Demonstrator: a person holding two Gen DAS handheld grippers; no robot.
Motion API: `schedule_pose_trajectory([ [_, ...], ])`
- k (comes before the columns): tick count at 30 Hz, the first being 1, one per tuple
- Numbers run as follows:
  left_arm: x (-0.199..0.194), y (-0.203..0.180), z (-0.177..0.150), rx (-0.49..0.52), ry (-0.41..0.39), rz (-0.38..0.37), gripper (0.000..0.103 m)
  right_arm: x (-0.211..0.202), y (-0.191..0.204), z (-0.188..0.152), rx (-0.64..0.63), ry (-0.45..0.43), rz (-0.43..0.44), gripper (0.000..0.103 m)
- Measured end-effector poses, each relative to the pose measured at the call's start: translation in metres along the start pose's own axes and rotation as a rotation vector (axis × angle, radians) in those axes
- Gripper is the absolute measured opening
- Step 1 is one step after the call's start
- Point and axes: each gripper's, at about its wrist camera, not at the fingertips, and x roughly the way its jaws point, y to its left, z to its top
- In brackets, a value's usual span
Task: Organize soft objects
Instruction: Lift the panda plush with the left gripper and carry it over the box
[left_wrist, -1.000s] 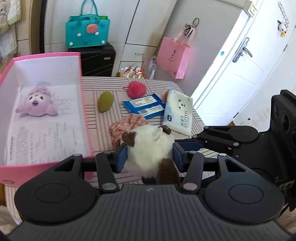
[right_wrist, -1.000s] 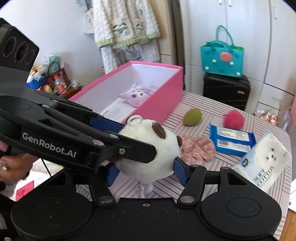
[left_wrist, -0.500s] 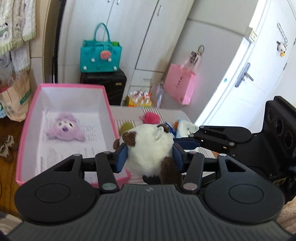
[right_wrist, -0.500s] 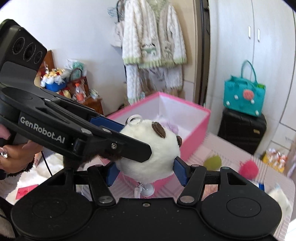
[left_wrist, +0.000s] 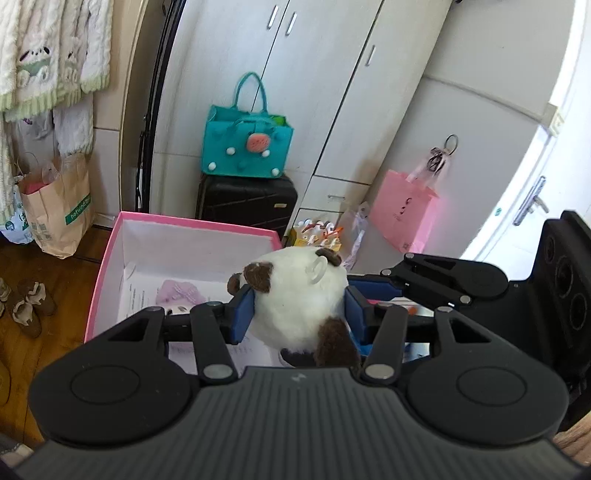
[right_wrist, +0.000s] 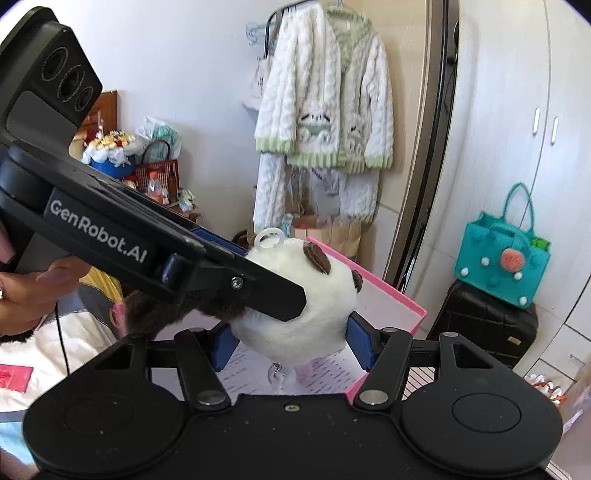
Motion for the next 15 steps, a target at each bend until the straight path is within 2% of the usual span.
schedule_pose_trajectory([
  [8, 0.066, 0.038, 0.015, -0.051, 0.073, 0.004, 0.051, 0.071, -0.019, 0.005, -0.210, 0.111, -0.087, 0.067],
  [15, 0.106, 0.071, 0.017, -0.192, 0.191, -0.007, 0.050, 0.115, -0.035, 0.005, -0.260, 0.230, -0.076, 0.067],
])
